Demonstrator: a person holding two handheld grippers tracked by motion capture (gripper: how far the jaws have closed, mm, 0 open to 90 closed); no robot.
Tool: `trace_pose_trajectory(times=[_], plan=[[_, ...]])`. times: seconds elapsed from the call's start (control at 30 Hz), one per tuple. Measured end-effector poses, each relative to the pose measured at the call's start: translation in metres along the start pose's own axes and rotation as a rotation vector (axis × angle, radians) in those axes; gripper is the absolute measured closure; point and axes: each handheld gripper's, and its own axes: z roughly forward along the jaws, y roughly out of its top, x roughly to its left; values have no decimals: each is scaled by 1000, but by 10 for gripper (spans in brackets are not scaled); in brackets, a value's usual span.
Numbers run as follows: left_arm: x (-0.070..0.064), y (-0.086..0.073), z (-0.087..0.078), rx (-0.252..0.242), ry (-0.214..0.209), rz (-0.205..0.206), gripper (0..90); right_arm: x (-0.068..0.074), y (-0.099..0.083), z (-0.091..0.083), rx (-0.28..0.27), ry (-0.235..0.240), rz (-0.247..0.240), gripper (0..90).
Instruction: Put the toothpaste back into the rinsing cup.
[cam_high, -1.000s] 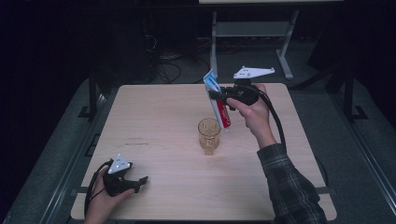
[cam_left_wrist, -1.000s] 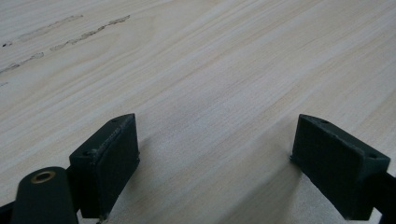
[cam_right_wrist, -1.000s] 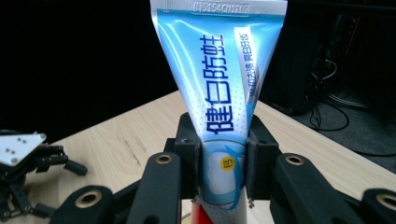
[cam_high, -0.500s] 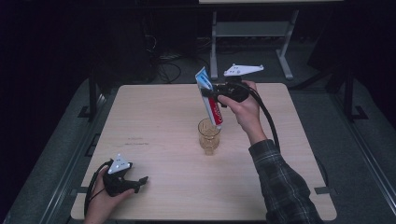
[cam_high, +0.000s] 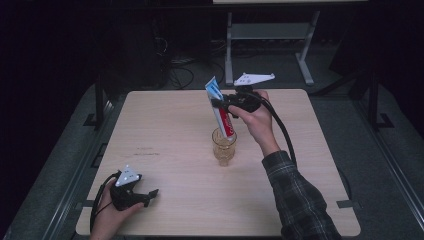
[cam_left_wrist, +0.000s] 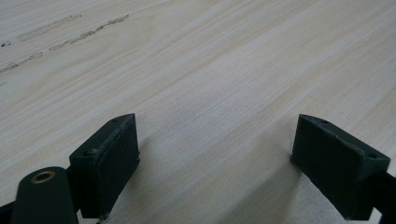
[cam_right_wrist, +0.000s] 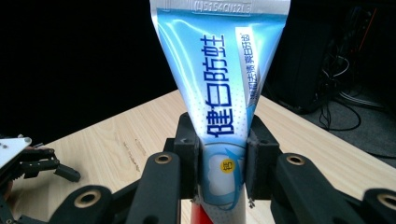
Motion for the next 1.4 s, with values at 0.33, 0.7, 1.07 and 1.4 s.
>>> trace_pose_trajectory(times=[0.33,0.7,1.07,1.4], plan=[[0,0,0,1,-1,-1,136,-3,-12,5,16,3,11,704],[0,0,0,1,-1,-1,137,-4,-28,13,38,9,18,702],[0,0,0,-1,-2,-2,137,-8,-43,14,57,6,38,702],[0,0,0,-1,-2,-2,137,-9,-54,16,94,0,37,700]])
